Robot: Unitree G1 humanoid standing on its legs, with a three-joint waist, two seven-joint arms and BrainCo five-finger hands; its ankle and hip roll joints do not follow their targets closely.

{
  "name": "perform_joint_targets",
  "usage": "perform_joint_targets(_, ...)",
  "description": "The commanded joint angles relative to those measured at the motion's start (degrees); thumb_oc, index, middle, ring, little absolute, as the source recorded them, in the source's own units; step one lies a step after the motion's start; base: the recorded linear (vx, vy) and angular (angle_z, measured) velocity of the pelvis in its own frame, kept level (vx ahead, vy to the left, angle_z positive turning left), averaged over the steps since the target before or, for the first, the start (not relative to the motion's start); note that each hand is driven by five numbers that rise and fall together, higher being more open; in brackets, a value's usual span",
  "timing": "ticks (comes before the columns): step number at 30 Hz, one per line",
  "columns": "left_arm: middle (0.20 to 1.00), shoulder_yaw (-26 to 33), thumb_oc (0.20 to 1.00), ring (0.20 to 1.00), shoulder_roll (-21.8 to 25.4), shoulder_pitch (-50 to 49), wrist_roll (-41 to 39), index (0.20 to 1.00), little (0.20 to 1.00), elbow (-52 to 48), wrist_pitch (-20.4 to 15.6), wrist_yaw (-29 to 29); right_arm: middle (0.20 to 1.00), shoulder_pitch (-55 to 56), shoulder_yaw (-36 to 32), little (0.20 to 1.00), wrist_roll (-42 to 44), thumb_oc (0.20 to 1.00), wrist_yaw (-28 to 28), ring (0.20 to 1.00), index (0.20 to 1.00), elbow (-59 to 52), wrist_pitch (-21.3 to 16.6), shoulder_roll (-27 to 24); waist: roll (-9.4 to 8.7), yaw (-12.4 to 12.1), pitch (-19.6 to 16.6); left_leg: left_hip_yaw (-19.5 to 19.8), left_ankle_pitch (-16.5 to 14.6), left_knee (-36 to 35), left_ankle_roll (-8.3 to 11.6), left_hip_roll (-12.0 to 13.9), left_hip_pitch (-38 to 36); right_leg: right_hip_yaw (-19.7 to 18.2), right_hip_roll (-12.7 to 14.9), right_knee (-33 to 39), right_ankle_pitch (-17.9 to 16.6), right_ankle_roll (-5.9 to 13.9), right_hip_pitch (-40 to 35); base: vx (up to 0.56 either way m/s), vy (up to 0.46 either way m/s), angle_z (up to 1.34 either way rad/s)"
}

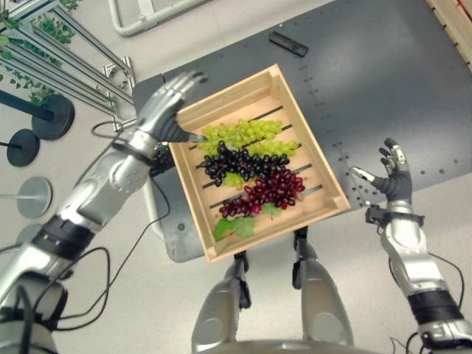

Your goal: Pick up the fruits from the basket on one side to the basket on the other side

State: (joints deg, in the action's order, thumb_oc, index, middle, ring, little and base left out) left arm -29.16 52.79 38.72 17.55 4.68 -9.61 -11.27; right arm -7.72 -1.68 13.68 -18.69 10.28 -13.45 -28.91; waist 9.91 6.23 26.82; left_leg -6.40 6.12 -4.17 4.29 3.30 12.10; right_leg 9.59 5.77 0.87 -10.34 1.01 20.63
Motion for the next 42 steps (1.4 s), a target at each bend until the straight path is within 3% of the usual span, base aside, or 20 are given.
perform_joint_targets(1,1.0,0.08,1.0,1.0,1.42,5.54,4.17,1.0,1.0,5.17,0.52,-0.66,1.0,0.15,-0.95,1.0,2.22,1.0,-1.04,1.0,1.0,-4.5,-5.0,-0.37,-3.1,1.24,-0.51,-1.46,-2.69,4.35,-0.57,-0.76,3.17,-2.39,1.82,-6.67,6.63,6.19,0.89,-0.05,-0.015,-0.08)
perform_joint_targets(5,1.0,-2.72,1.0,1.0,0.59,7.32,6.46,1.0,1.0,9.82,1.62,-0.62,1.0,-1.3,-0.5,1.0,2.33,1.0,-2.05,1.0,1.0,-5.0,-5.69,-0.18,-3.49,1.61,0.49,-2.07,-2.71,5.19,-0.53,-0.59,4.86,-2.86,1.61,-7.32,6.49,6.16,2.86,-0.03,-0.006,-0.17)
perform_joint_targets(7,1.0,-4.55,1.0,1.0,-2.4,8.73,6.8,1.0,1.0,16.0,3.0,0.16,1.0,-3.28,1.21,1.0,1.49,1.0,-2.6,1.0,1.0,-5.13,-5.53,-0.16,-3.88,2.12,2.03,-2.53,-2.61,6.03,-0.54,-0.5,6.63,-3.21,1.48,-8.25,6.4,6.06,5.1,-0.03,0.002,-0.1)
perform_joint_targets(17,1.0,-5.19,1.0,1.0,-8.37,10.08,9.4,1.0,1.0,21.72,5.22,0.0,1.0,-6.71,3.19,1.0,-1.17,1.0,-4.36,1.0,1.0,-5.31,-5.12,-0.25,-4.12,2.18,2.97,-3.0,-3.61,8.24,-0.65,-0.78,10.57,-4.22,1.57,-9.53,6.36,5.99,9.28,-0.01,0.004,-0.04)
perform_joint_targets(19,1.0,-7.31,1.0,1.0,-12.01,10.88,12.05,1.0,1.0,24.33,5.95,0.25,1.0,-8.13,4.25,1.0,-2.19,1.0,-5.31,1.0,1.0,-5.16,-4.98,-0.19,-3.77,2.39,2.98,-3.02,-3.85,8.74,-0.72,-1.28,11.42,-4.5,1.89,-9.86,6.43,5.88,10.08,0.0,0.0,0.0)
perform_joint_targets(29,1.0,-12.13,1.0,1.0,-20.61,11.83,18.29,1.0,1.0,30.89,7.28,1.22,1.0,-10.92,5.93,1.0,-3.52,1.0,-7.36,1.0,1.0,-4.38,-4.81,0.06,-2.38,2.56,2.98,-3.7,-4.38,8.95,-1.01,-2.12,12.13,-5.84,2.05,-10.53,6.66,5.81,11.68,0.0,0.003,0.0)
perform_joint_targets(42,1.0,-15.09,1.0,1.0,-26.47,15.21,27.95,1.0,1.0,40.98,12.68,0.12,1.0,-10.22,6.91,1.0,-4.19,1.0,-9.79,1.0,1.0,-4.57,-5.05,0.14,-1.14,3.5,2.98,-4.58,-3.92,8.69,-1.11,-2.25,13.75,-6.87,1.67,-11.19,6.53,5.56,14.43,0.0,-0.006,-0.04)
